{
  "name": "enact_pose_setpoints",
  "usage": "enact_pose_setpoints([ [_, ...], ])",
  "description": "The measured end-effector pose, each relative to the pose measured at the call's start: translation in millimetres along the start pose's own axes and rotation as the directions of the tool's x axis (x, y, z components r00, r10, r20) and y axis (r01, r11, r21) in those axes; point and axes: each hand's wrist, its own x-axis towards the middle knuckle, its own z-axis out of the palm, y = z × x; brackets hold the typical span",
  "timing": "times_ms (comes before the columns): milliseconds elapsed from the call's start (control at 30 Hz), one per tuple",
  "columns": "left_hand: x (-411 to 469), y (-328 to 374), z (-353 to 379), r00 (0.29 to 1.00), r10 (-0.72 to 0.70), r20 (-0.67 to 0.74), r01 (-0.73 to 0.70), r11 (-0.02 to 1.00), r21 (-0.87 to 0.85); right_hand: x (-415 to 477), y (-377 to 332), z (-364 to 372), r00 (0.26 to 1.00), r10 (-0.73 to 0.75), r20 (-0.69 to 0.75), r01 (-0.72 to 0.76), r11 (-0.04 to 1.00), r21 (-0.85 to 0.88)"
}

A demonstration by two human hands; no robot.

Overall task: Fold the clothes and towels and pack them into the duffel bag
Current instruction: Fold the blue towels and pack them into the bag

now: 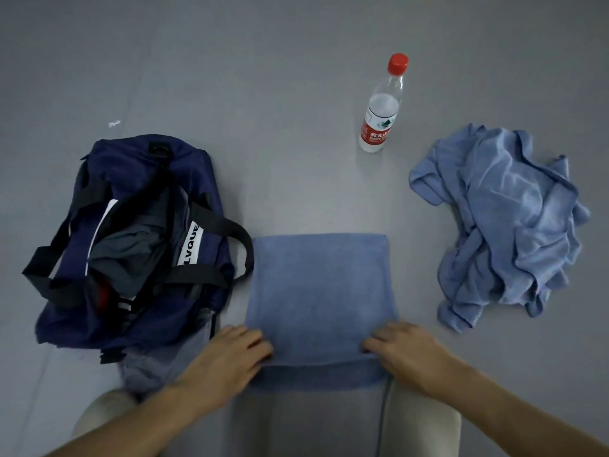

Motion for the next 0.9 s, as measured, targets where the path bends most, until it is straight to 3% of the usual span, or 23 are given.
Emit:
enact_pose_setpoints([
  [100,-3.8,0.0,27.4,0.989,0.040,0.143,-0.045,0.998,0.034,2.0,-4.7,19.8,0.969,0.006,0.246,-0.014,0.999,0.029],
  [167,7.2,-1.3,26.8,0.990,0.021,0.136,-0.026,0.999,0.036,13.0,-2.2,14.8,0.928,0.061,0.368,-0.097,0.992,0.079],
  [233,32.7,-5.3,19.1,1.000,-0.010,0.028,0.010,1.000,-0.011,29.7,5.4,4.2,0.957,0.104,0.270,-0.145,0.980,0.135],
  [300,67.8,-12.5,11.7,0.994,-0.066,-0.090,0.059,0.996,-0.073,48.9,20.3,-0.5,0.985,0.173,0.030,-0.175,0.977,0.119],
  [367,103.9,-22.8,8.8,0.979,-0.157,-0.132,0.144,0.984,-0.103,68.3,37.8,0.7,0.965,0.249,-0.085,-0.243,0.967,0.074],
  [467,141.4,-37.0,12.0,0.947,-0.316,0.051,0.320,0.943,-0.088,95.3,54.7,4.9,0.927,0.368,0.069,-0.368,0.930,-0.017],
  [533,155.2,-46.1,14.9,0.924,-0.357,0.135,0.360,0.933,0.002,105.1,63.0,12.7,0.911,0.403,0.087,-0.399,0.915,-0.066],
  [767,187.4,-100.9,-8.4,0.893,-0.412,0.183,0.410,0.911,0.049,144.9,95.6,-9.7,0.862,0.484,0.154,-0.473,0.875,-0.100],
  [900,193.8,-123.1,-17.0,0.921,-0.389,0.019,0.387,0.919,0.071,158.0,105.3,-17.5,0.861,0.491,0.132,-0.482,0.871,-0.092],
])
